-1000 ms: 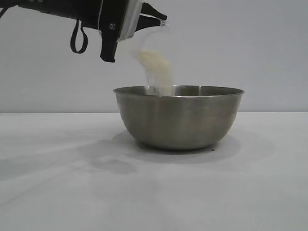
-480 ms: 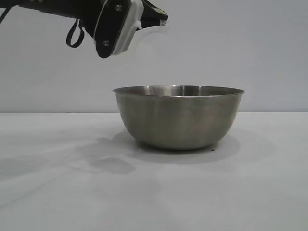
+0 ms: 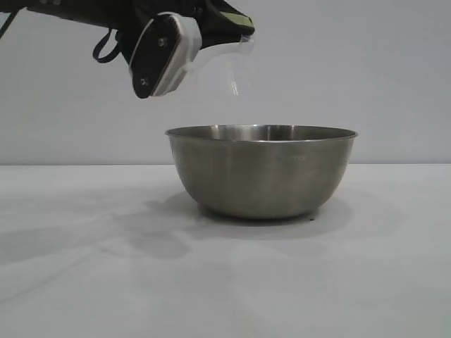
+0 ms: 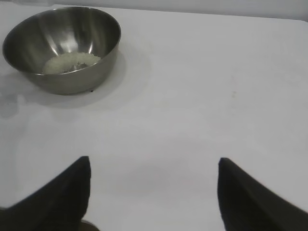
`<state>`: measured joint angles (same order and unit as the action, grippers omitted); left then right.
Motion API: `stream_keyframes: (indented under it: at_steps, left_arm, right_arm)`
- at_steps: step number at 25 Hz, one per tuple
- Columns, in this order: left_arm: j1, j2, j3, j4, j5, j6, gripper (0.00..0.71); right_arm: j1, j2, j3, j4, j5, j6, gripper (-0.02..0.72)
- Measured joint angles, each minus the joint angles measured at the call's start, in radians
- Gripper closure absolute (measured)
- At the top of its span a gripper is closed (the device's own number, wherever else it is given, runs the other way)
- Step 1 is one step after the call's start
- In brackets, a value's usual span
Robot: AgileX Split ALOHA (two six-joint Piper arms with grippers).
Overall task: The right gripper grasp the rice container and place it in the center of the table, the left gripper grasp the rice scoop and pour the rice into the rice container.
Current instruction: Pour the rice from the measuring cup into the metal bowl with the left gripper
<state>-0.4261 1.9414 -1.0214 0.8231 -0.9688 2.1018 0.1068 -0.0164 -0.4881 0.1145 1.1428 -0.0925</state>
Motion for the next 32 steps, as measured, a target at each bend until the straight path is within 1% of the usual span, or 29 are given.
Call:
stream_keyframes:
  at_steps: [7, 16, 23, 25, 28, 32]
  left_arm:
    - [-0.004, 0.000, 0.000, 0.005, -0.002, 0.002, 0.710]
    - [-0.004, 0.000, 0.000, -0.039, -0.002, 0.002, 0.710]
    - [-0.004, 0.000, 0.000, -0.042, -0.002, -0.036, 0.710]
    - [-0.004, 0.000, 0.000, -0.048, -0.004, -0.085, 0.710]
    - [-0.004, 0.000, 0.000, -0.088, -0.022, -0.210, 0.710]
    - [-0.004, 0.000, 0.000, -0.170, -0.080, -0.432, 0.710]
  right_arm:
    - [0.000, 0.000, 0.000, 0.006, 0.000, 0.000, 0.223]
    - [0.000, 0.000, 0.000, 0.006, 0.000, 0.000, 0.223]
    - [0.000, 0.000, 0.000, 0.006, 0.000, 0.000, 0.223]
    - [0.000, 0.000, 0.000, 0.006, 0.000, 0.000, 0.223]
    - [0.000, 0.000, 0.000, 0.006, 0.000, 0.000, 0.223]
    - [0.000, 0.000, 0.000, 0.006, 0.000, 0.000, 0.223]
